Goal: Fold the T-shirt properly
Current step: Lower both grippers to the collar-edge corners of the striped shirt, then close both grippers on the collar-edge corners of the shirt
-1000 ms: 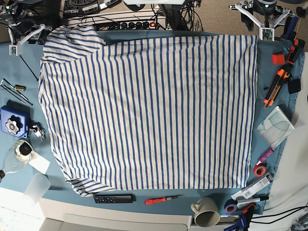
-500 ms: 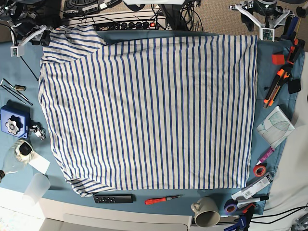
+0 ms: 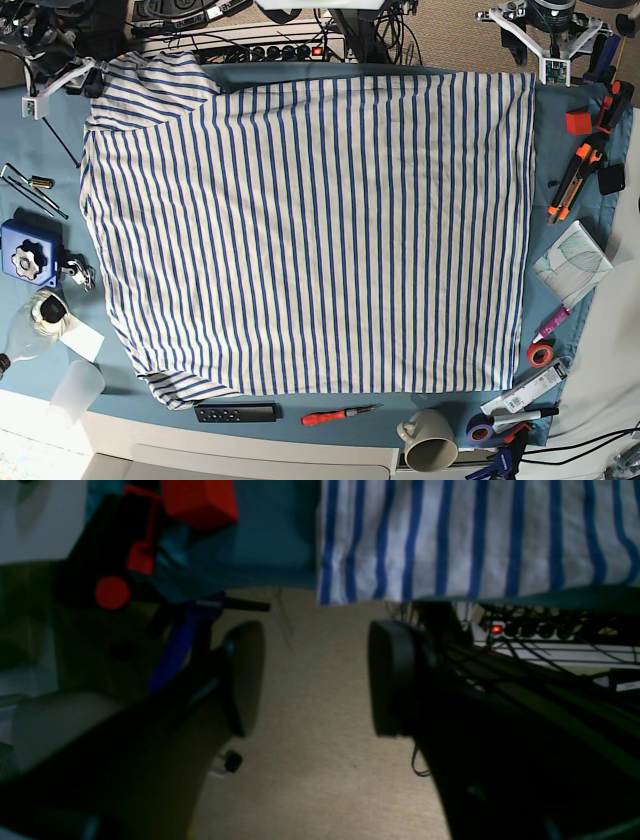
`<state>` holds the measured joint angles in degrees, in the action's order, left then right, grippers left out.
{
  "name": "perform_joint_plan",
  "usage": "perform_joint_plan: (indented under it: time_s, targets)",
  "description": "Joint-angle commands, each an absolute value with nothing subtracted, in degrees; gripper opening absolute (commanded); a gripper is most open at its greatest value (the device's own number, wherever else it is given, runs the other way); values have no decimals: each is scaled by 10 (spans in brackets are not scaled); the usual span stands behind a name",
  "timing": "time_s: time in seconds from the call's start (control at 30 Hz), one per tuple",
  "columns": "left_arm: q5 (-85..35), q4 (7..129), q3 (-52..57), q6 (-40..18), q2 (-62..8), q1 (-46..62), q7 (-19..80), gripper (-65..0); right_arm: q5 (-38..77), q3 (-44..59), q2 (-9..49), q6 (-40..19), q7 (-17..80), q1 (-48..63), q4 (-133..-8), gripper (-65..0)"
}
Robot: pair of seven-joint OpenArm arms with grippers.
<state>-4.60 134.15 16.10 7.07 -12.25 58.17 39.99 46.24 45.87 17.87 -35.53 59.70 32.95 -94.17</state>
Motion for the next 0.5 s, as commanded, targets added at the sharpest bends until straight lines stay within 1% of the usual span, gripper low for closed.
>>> perform_joint_plan:
  time_s: [0.0, 0.2, 0.3, 0.47]
  targets:
    - [-43, 1350, 163, 74, -125, 588, 390, -314, 478, 462, 186, -365, 617, 329, -938, -403]
    - [-48, 1350, 163, 75, -125, 577, 390, -315, 548, 462, 186, -388, 672, 327, -922, -403]
    - [-86, 1350, 163, 74, -125, 565, 390, -315, 572, 462, 186, -393, 691, 327, -922, -403]
    - [-148, 1350, 163, 29, -124, 550, 390, -315, 570, 462, 186, -392, 690, 327, -922, -403]
